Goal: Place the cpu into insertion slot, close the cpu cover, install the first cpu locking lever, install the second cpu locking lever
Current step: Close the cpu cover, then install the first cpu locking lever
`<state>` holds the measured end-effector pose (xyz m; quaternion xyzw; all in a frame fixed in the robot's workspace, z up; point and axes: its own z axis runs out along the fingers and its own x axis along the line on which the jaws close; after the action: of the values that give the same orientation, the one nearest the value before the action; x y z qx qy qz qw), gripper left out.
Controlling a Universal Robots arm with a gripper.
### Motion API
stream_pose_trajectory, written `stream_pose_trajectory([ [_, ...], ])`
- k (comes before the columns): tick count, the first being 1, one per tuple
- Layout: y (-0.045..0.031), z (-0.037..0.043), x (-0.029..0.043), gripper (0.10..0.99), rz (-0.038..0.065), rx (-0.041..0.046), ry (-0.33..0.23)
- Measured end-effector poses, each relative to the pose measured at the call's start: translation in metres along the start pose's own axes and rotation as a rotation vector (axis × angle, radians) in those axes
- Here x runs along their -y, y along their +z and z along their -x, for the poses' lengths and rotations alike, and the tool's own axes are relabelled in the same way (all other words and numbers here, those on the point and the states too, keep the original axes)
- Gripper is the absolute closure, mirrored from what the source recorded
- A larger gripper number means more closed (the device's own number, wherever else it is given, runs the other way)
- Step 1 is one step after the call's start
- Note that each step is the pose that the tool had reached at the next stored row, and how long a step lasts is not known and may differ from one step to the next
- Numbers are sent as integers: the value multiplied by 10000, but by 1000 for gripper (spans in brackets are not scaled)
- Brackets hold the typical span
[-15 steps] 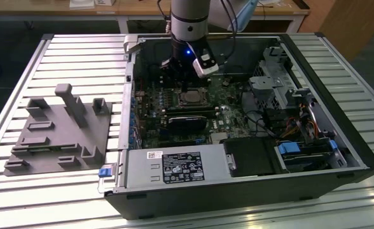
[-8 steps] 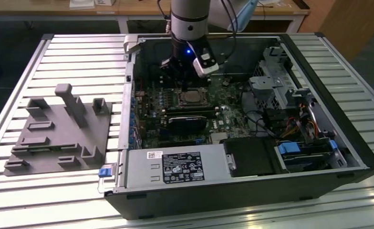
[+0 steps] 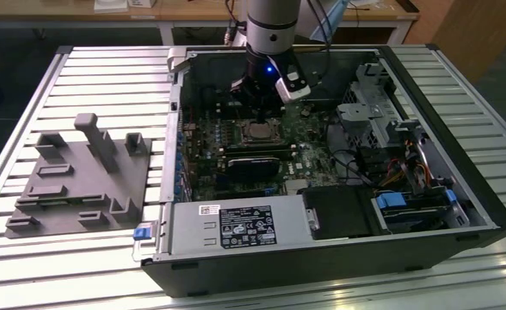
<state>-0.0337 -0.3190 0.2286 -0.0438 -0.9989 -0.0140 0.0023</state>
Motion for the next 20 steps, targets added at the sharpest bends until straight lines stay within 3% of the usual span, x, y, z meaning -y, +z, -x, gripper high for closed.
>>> stream_pose_trajectory([
  [20, -29, 23, -3, 980, 4, 1, 1],
])
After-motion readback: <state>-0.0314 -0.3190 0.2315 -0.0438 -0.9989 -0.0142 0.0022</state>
